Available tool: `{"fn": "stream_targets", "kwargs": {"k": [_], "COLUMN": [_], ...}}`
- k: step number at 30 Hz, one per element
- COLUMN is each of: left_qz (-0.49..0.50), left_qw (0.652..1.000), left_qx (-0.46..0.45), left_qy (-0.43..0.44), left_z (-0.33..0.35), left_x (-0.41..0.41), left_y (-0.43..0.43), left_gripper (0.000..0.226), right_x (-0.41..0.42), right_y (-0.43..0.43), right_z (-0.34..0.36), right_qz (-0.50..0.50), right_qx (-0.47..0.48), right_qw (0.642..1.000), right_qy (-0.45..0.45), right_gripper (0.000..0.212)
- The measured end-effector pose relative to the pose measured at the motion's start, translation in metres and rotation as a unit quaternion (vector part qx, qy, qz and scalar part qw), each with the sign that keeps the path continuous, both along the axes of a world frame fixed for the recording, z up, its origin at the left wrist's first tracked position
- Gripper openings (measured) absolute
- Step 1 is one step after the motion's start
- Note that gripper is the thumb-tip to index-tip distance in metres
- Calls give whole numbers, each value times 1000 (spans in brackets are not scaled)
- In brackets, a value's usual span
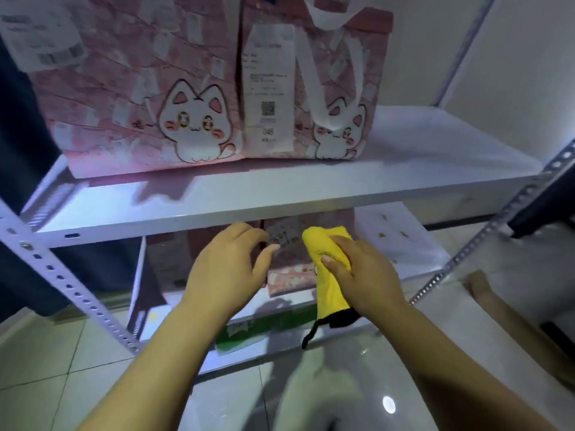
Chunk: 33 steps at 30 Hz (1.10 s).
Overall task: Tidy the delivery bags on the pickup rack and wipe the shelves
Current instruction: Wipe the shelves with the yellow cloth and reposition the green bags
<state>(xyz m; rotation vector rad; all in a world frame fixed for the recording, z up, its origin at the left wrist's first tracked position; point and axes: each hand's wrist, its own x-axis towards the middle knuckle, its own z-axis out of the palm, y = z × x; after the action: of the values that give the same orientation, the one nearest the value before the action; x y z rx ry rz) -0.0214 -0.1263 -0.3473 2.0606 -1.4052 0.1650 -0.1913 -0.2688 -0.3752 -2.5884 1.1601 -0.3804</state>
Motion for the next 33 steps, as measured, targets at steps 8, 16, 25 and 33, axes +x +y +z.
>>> {"fn": "stream_targets", "kwargs": {"k": [8,16,25,33], "left_qz": [-24,-19,45,27], "left_qw": [992,964,884,882], "left_qx": [106,173,97,119], "left_qy": [58,202,455,455], "left_z": [-44,-68,-90,-119], "left_x": [-64,-170,-270,-286], "left_y": [-64,-175,-267,-293], "left_gripper": [25,34,21,43], "right_x": [-87,-163,-223,-243], "right_y": [-67,-165,-224,-278], "right_z": [-40,-57,-72,-112], "right_qz": [-65,-24,97,121], "right_qx": [62,156,305,323], "right_qw": [993,986,941,936], "right_qy": [74,-49,-106,-72], "right_gripper": [47,46,84,113]}}
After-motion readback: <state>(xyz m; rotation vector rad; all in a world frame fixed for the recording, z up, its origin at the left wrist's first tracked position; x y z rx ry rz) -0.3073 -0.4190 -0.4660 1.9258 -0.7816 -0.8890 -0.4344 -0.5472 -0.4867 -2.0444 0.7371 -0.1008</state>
